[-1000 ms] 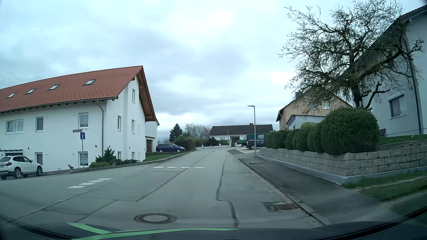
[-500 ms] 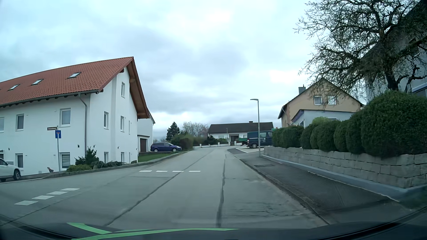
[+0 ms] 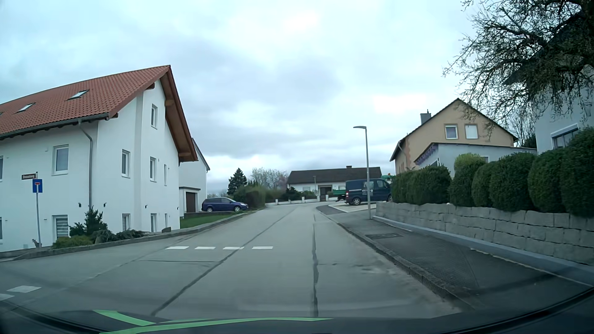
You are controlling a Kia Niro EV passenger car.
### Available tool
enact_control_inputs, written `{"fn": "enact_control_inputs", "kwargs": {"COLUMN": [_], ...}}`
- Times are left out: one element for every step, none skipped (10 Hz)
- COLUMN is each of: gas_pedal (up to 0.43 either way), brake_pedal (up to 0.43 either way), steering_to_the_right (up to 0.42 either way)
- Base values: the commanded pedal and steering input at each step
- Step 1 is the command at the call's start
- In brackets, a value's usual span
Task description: Follow the waypoints while adhering to traffic rules and regulations
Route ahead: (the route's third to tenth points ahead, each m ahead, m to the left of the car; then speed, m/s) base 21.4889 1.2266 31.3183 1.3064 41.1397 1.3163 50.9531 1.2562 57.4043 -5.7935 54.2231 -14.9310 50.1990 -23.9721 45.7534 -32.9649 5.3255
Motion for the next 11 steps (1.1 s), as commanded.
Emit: {"fn": "enact_control_inputs", "kwargs": {"gas_pedal": [0.087,0.087,0.087,0.087,0.087,0.098,0.118,0.118,0.118,0.130,0.169], "brake_pedal": [0.000,0.000,0.000,0.000,0.000,0.000,0.000,0.000,0.000,0.000,0.000], "steering_to_the_right": [0.006,0.006,0.006,0.006,0.005,0.005,0.005,0.005,0.006,0.005,0.003]}}
